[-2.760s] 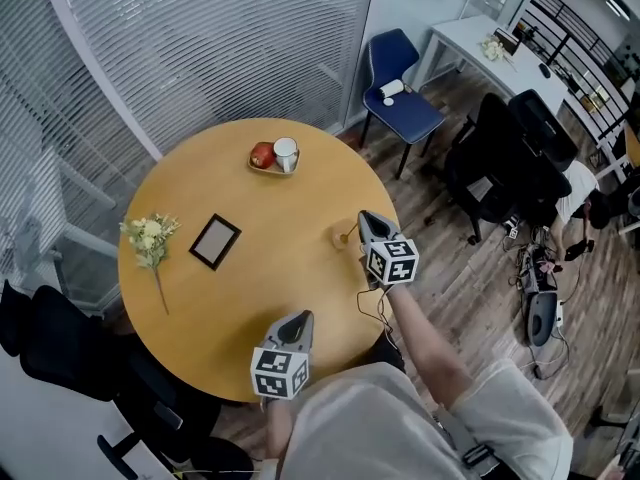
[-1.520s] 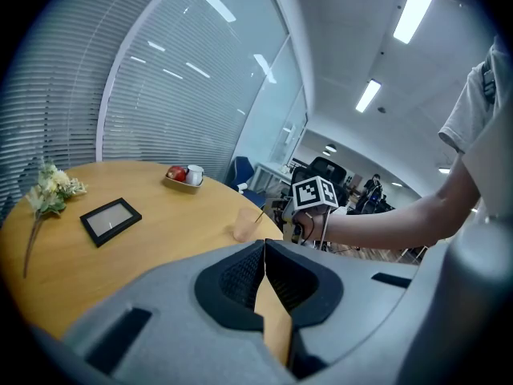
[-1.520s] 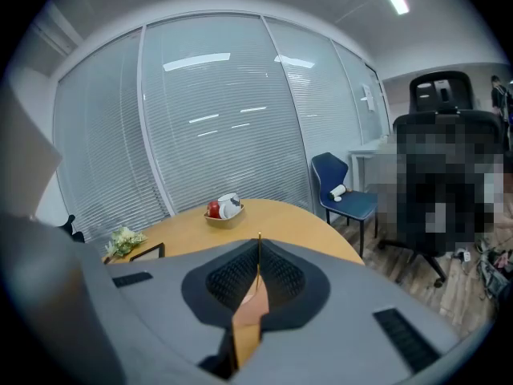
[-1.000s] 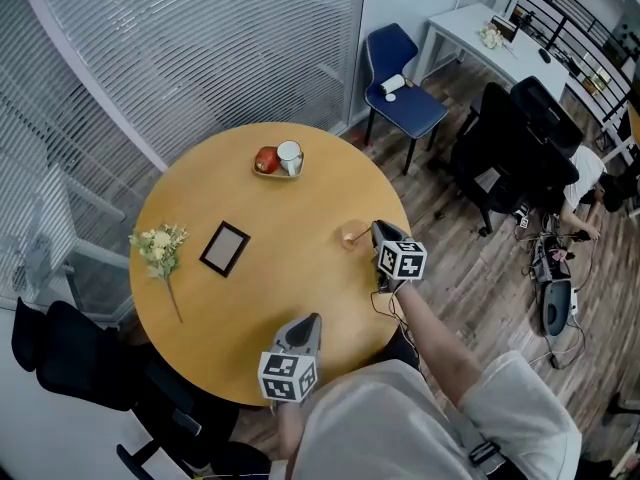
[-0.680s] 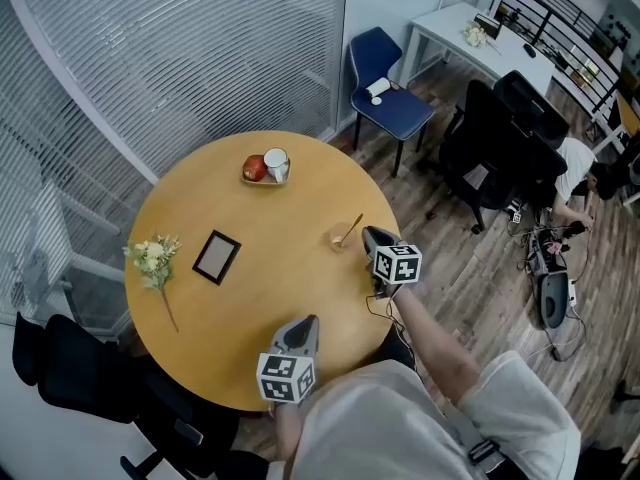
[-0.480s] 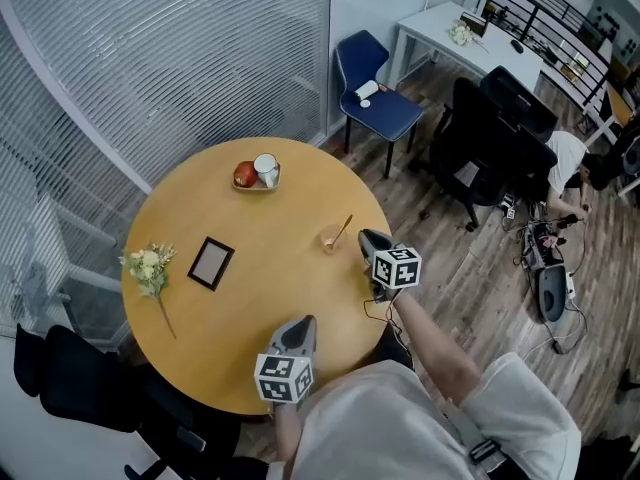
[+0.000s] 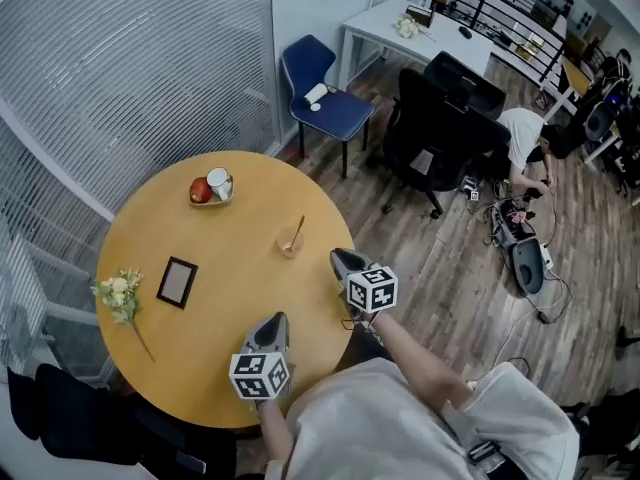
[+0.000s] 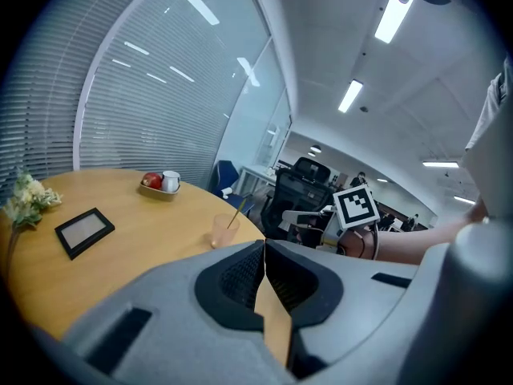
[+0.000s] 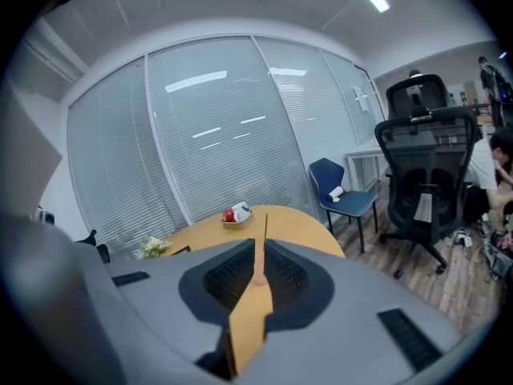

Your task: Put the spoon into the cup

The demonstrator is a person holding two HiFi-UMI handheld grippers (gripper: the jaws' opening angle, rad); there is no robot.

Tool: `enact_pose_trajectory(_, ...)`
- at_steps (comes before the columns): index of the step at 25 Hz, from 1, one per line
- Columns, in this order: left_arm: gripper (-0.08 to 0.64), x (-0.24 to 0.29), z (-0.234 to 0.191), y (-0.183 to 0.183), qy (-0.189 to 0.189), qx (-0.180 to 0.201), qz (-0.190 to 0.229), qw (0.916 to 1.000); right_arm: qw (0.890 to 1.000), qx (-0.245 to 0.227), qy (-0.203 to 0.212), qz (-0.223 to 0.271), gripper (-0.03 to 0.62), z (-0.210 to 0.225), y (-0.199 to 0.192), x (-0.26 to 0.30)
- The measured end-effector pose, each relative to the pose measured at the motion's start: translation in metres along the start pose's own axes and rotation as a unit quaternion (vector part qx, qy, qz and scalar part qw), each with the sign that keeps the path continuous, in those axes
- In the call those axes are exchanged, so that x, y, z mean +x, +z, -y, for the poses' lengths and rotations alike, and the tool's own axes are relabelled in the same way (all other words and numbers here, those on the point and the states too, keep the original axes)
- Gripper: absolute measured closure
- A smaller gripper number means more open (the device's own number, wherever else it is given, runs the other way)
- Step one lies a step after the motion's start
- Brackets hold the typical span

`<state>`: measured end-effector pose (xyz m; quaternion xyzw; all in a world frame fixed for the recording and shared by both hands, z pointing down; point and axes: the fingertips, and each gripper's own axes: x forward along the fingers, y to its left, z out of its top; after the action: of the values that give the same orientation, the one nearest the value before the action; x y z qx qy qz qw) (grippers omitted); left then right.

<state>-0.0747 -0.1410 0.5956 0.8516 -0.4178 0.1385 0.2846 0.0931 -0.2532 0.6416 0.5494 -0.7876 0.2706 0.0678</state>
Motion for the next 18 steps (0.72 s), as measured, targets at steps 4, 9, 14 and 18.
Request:
enact_pose_trajectory(4, 0.551, 0.006, 0.010, -0.007, -0.012, 0.006, -0.014, 0.9998, 1.000, 0.005, 0.007, -0.016, 0.558, -0.024, -0.028, -0.021)
enact_pose_trajectory(9, 0.551, 0.029, 0.013, -0.007, -0.002, 0.053, -0.019, 0.9984, 1.000, -0.008, 0.004, -0.014, 0.558, -0.027, -0.041, -0.042)
enact_pose_trajectory(14, 0.551, 0.037, 0.008, -0.006, 0.006, 0.038, -0.011, 0.9992, 1.000, -0.016, -0.003, -0.004, 0.558, -0.030, -0.043, -0.064)
enact_pose_trajectory(18, 0.551, 0.035, 0.001, 0.004, 0.025, 0.031, 0.015, 0.9991, 0.999, -0.026, -0.036, -0.006, 0.569, -0.019, -0.046, -0.072)
